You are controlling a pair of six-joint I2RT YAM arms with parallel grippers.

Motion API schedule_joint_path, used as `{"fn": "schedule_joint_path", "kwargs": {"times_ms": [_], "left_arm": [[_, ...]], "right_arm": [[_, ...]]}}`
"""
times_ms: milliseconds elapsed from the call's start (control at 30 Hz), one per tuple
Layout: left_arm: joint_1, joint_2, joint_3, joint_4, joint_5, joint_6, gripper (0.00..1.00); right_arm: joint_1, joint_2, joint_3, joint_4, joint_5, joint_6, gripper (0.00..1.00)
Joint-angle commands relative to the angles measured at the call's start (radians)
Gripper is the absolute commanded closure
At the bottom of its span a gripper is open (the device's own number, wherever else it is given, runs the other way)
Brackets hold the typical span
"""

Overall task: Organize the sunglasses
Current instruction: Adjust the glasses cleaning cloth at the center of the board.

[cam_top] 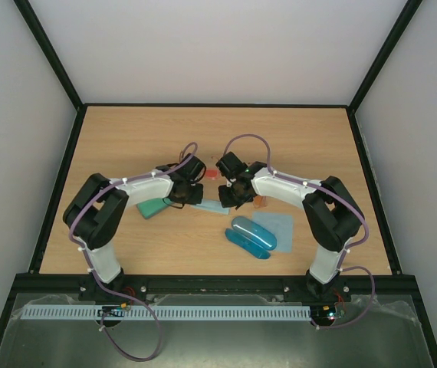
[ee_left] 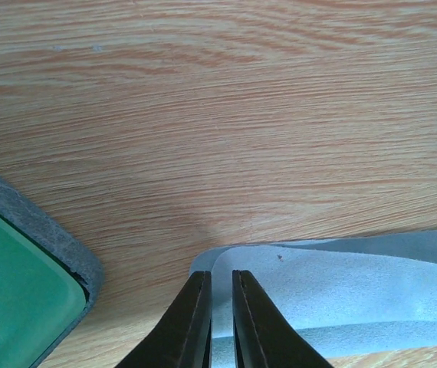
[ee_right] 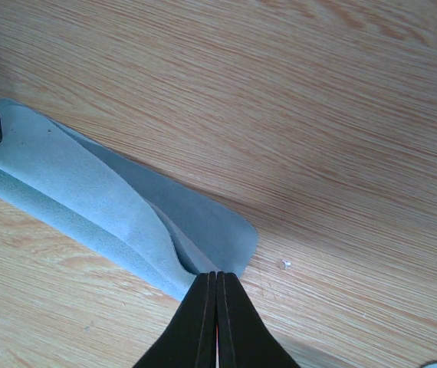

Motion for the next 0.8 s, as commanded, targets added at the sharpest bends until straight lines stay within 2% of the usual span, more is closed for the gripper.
{"fn": "schedule_joint_path", "kwargs": {"times_ms": [0, 367, 767], "left_arm": [[-0.008, 0.026, 0.027, -0.018, -0.009, 0.008, 0.88], [-0.010, 0.026, 0.021, -0.023, -0.020, 0.005, 0.77], [-0.016, 0.028, 0.022, -0.018, -0.016, 0.001, 0.90]], "right_arm": [[-0.004, 0.020, 0.004, -0.031, -0.008, -0.015, 0.99], [-0.004, 0.023, -0.002, -0.026, -0.013, -0.013, 0.99], [-0.004, 0.025, -0.010, -0.019, -0.018, -0.013, 0.99]]}}
